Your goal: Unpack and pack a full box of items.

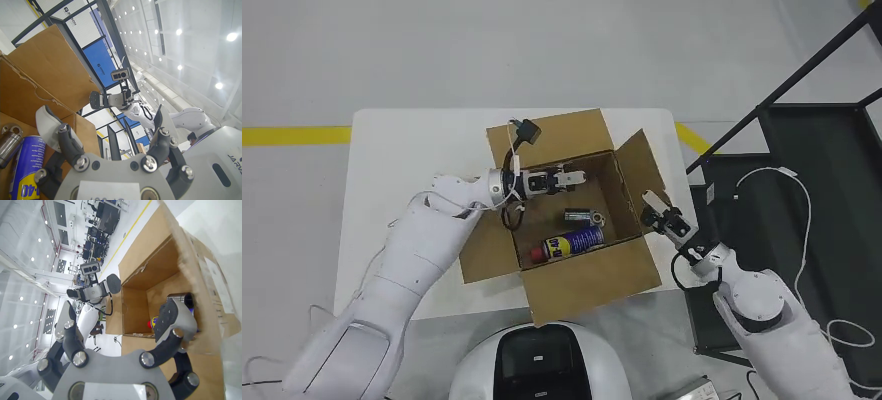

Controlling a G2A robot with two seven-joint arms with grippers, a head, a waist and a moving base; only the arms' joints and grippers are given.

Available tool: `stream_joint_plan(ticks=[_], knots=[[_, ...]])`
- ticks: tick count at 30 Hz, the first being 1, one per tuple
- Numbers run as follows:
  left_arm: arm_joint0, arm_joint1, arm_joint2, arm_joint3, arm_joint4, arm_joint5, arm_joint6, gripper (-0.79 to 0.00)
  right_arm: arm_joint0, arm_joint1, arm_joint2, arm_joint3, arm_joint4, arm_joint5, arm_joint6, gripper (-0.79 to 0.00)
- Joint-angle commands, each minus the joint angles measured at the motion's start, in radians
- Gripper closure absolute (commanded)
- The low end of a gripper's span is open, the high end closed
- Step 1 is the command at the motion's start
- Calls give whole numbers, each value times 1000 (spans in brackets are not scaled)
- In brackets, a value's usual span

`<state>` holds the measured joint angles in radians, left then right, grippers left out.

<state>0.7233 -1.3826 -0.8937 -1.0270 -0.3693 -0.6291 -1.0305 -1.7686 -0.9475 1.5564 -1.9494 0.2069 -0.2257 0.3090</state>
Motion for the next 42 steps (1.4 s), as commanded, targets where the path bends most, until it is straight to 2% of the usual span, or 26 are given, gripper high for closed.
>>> stream_joint_plan(ticks=[1, 6, 11, 18, 29, 37, 42], knots=[[45, 24, -56, -75, 28, 31, 4, -785, 8, -2, 6, 11, -8, 1, -18, -785], [156, 78, -201, -219, 93, 98, 9, -785, 69, -10, -34, 46, -94, 69, -54, -785], [243, 116, -321, -316, 145, 134, 18, -785, 117, -19, -69, 88, -177, 115, -104, -785], [348, 158, -499, -397, 145, 174, 32, -785, 153, -26, -77, 141, -252, 174, -124, -785], [463, 202, -686, -487, 164, 207, 51, -785, 261, -30, -145, 256, -298, 288, 127, -785], [523, 218, -756, -515, 137, 212, 81, -785, 287, -38, -192, 251, -232, 301, 246, -785], [546, 225, -783, -510, 115, 206, 97, -785, 296, -43, -213, 226, -217, 315, 277, -785]])
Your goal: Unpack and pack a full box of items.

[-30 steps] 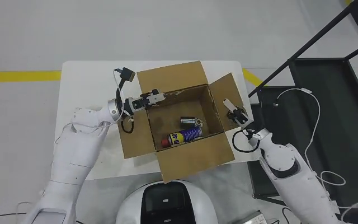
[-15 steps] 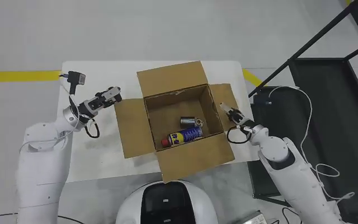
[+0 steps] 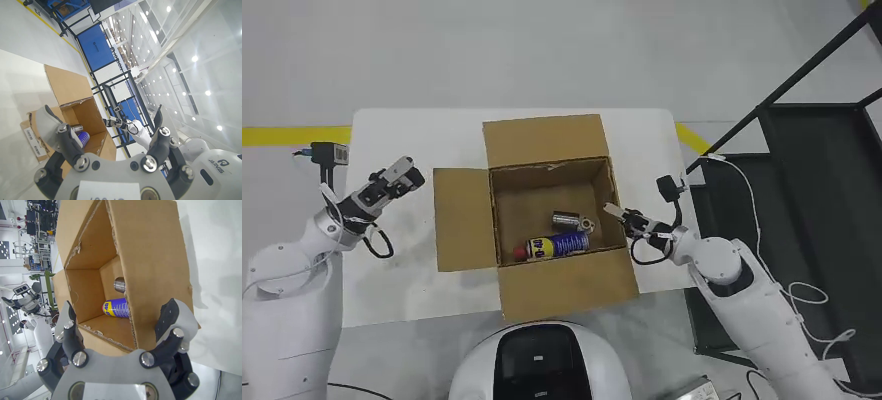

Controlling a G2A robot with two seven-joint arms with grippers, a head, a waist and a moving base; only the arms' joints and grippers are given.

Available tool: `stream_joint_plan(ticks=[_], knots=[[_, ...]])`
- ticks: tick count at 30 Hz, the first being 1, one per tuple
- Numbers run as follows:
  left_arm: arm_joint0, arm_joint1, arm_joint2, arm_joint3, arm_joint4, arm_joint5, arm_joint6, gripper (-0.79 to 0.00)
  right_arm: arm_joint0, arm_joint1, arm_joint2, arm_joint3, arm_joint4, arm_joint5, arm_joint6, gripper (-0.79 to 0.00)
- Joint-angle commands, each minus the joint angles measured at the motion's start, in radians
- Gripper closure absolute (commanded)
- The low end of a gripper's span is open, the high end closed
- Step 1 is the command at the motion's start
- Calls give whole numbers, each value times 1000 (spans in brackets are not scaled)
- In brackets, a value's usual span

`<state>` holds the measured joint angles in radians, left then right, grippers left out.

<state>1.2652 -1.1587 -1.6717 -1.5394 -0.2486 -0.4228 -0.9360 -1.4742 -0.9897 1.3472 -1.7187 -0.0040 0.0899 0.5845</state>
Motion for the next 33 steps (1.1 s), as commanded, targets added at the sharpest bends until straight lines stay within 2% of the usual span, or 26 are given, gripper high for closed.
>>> stream_joint_plan(ticks=[1, 15, 21, 24, 28, 33], knots=[[7, 3, -10, 7, -11, -1, 3, -785, 3, -1, -8, -10, -9, 1, 2, -785], [26, 19, -38, 117, -87, -19, -17, -785, 53, -11, -29, -22, -22, 7, -7, -785], [29, 29, -65, 175, -172, -67, -89, -785, 26, -3, 22, -147, -150, 24, -59, -785], [25, 35, -83, 207, -202, -103, -126, -785, 19, 1, 25, -237, -209, 40, -34, -785], [9, 44, -92, 238, -229, -135, -210, -785, 61, 1, -38, -293, -322, 63, 37, -785], [-24, 61, -124, 303, -238, -158, -287, -785, 181, -19, -190, -249, -413, 143, 107, -785]])
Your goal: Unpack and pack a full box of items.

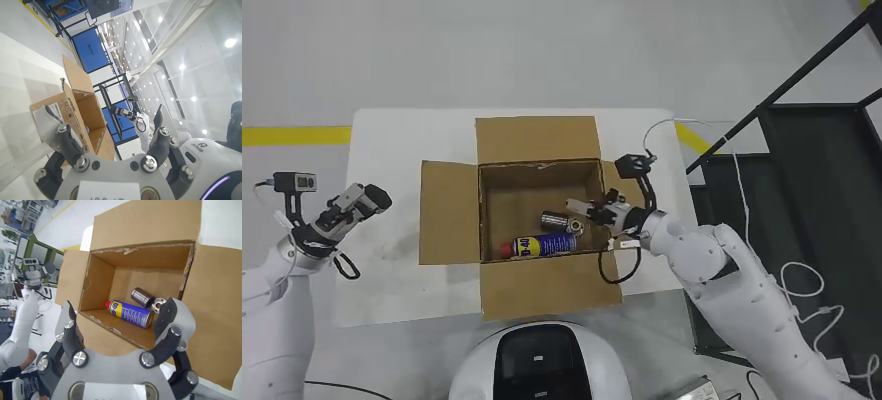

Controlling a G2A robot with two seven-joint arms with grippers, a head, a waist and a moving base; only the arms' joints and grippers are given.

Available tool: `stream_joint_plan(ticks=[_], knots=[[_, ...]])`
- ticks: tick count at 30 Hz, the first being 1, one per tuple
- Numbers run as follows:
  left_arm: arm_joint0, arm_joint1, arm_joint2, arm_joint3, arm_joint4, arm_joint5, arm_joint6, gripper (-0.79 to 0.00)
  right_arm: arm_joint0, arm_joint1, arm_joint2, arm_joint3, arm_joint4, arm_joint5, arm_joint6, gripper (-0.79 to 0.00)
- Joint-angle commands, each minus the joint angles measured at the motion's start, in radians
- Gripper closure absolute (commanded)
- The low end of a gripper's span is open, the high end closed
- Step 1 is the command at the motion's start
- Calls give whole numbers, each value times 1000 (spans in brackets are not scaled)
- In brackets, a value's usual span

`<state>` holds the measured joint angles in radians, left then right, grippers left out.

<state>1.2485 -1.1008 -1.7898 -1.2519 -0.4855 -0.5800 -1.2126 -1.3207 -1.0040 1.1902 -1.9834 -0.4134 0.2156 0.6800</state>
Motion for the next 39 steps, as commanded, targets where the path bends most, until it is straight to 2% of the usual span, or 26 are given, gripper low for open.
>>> stream_joint_plan(ticks=[1, 8, 12, 39], knots=[[-16, 7, -12, 29, -1, 2, -22, -785, 53, -10, -61, 32, -10, 33, 24, -785], [-104, 31, -32, 93, 17, 57, -75, -785, 181, -44, -198, 116, -63, 117, 57, -785], [-155, 36, -15, 130, -10, 60, -88, -785, 224, -57, -243, 142, -109, 153, 60, -785], [-155, 36, -15, 130, -10, 60, -88, -785, 224, -57, -243, 142, -109, 153, 60, -785]])
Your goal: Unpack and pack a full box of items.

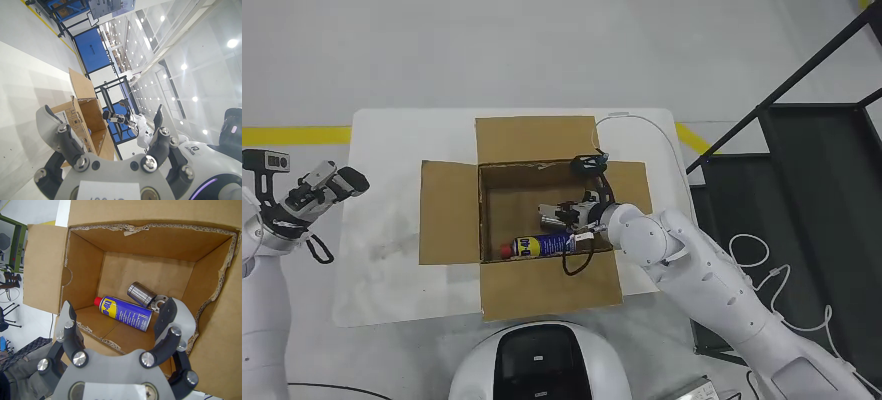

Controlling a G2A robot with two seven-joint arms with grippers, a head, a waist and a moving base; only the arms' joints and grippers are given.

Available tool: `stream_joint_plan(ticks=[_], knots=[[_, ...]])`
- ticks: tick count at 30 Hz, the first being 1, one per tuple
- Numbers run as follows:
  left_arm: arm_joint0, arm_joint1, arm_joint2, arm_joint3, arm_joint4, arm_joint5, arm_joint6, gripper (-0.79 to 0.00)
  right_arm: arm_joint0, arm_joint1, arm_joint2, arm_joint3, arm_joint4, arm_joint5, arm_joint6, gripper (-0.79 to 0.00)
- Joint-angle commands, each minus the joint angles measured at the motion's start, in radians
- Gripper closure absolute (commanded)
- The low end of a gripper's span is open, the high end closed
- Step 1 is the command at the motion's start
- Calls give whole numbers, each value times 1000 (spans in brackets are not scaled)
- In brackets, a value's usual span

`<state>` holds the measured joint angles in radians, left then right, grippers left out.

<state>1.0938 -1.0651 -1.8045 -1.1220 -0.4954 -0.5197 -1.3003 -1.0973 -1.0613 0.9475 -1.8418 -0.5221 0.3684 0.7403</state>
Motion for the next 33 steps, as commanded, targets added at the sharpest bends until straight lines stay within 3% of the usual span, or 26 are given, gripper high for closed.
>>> stream_joint_plan(ticks=[1, 22, 26, 33], knots=[[0, 0, 0, 0, 0, 0, 0, -785, 0, 0, 0, 0, 0, 0, 0, -785], [0, 0, 0, 0, 0, 0, 0, -785, -1, 0, -1, -2, -1, -8, -3, -785], [0, 0, 0, 0, 0, 0, 0, -785, 17, 0, -17, 12, -81, -107, -22, -785], [0, 0, 0, 0, 0, 0, 0, -785, 131, -13, -70, 131, -127, -423, 44, -785]])
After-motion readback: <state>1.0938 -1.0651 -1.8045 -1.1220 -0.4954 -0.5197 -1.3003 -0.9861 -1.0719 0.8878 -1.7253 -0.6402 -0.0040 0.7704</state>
